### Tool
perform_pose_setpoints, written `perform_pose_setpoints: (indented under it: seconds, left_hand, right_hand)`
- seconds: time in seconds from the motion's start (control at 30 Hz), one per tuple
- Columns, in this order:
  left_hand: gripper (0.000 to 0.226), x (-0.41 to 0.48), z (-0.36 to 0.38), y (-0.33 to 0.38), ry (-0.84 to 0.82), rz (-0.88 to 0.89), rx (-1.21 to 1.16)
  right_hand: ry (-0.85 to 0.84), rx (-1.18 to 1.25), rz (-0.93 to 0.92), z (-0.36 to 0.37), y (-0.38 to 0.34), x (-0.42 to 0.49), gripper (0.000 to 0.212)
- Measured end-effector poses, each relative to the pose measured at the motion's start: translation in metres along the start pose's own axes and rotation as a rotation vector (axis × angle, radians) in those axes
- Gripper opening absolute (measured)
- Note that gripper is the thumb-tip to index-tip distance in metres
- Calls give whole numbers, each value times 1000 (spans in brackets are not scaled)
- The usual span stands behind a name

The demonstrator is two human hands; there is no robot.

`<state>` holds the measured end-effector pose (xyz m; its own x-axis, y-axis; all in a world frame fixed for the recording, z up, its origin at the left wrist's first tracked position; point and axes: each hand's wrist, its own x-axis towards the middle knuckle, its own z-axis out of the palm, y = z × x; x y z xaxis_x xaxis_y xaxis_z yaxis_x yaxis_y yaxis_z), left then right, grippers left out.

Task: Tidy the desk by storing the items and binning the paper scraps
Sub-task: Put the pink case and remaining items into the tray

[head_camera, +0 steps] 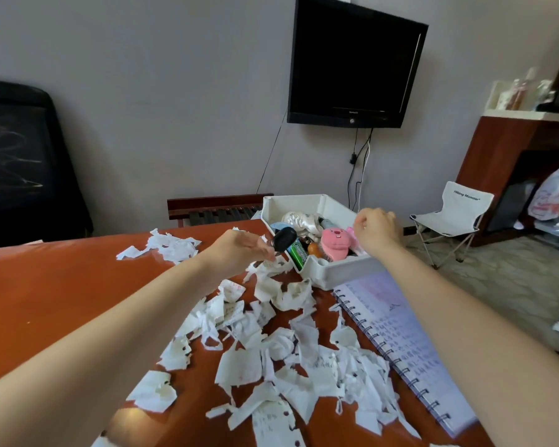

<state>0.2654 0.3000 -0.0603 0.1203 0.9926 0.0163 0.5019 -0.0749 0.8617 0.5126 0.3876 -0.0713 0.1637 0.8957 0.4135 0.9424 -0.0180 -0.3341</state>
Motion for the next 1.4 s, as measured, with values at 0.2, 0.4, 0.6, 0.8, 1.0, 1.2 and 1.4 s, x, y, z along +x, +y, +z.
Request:
perform_pose_setpoints:
  seconds: [0.2,0.4,0.6,0.8,1.0,1.2,1.4]
  left_hand:
    - [23,20,26,19,99,-72,-169]
    - [25,35,53,27,209,6,-334]
    - [25,52,63,19,361,-4,-448]
    - [19,55,70,5,210,134,-156]
    - [35,51,81,-18,52,261,-55]
    - [34,52,79,-18,43,253,-31]
    - [22,40,62,-10,103,302,32]
  right_hand:
    - [-300,701,-177,-9,-51,-20,23]
    - [-272,803,-240,-5,-76,-18,9]
    - [-394,827,-130,-8,-77,5,10]
    - [-269,607,-89,10,-71,39,15]
    - [-264,175,-36,58,-55,45,16]
    - [-187,-45,-36,69,-52,44,26]
    - [-188,-42,-85,49,-62,32,24]
